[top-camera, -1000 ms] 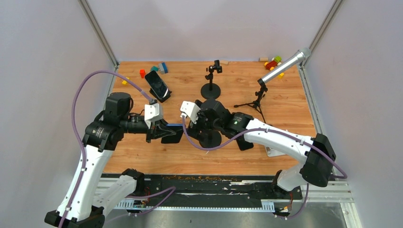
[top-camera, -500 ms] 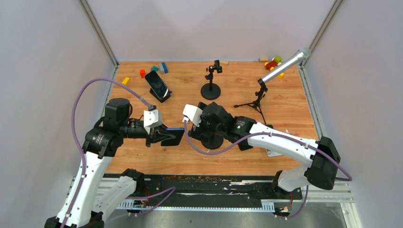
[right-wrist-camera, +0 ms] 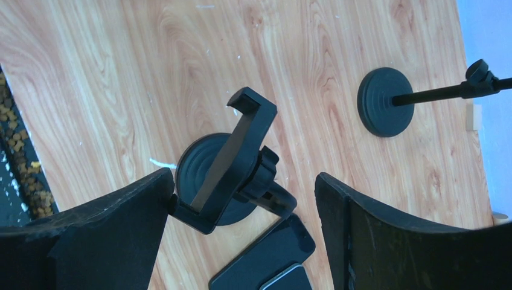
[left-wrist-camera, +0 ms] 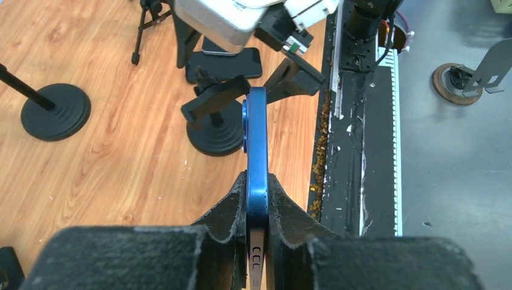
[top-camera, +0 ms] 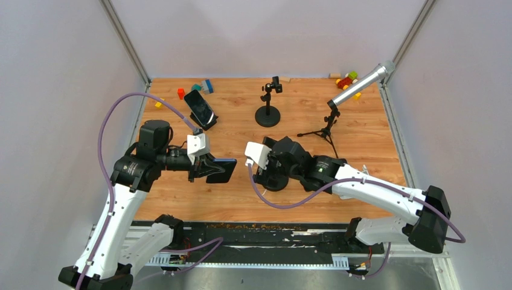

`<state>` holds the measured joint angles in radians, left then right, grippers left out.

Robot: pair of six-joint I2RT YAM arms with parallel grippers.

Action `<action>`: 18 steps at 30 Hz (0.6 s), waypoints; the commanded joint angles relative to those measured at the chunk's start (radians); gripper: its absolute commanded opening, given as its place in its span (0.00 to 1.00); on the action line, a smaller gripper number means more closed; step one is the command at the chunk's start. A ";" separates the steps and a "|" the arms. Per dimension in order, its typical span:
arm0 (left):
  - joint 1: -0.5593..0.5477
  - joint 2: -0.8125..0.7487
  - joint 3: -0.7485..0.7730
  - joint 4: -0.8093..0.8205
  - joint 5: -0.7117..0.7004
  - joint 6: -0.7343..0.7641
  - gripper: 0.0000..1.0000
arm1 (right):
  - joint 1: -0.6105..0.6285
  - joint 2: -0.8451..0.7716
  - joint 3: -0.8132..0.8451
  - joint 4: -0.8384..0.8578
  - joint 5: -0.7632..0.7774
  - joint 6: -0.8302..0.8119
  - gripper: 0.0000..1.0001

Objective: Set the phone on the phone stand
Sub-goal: Install the phone on the phone stand.

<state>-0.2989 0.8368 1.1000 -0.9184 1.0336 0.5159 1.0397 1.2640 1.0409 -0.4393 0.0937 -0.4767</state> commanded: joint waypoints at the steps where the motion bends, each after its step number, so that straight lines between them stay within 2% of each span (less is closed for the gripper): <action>1: 0.003 -0.003 0.008 0.065 0.028 0.016 0.00 | -0.002 -0.074 -0.040 -0.019 -0.024 -0.044 0.87; 12: 0.003 0.010 -0.023 0.076 0.034 0.052 0.00 | -0.013 -0.217 -0.161 -0.034 -0.135 -0.090 0.84; 18: 0.003 0.014 -0.026 0.102 0.039 0.046 0.00 | -0.037 -0.261 -0.174 -0.034 -0.197 -0.077 0.82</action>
<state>-0.2989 0.8562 1.0645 -0.8879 1.0348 0.5449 1.0149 1.0397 0.8661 -0.4797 -0.0422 -0.5507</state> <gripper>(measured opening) 0.157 0.821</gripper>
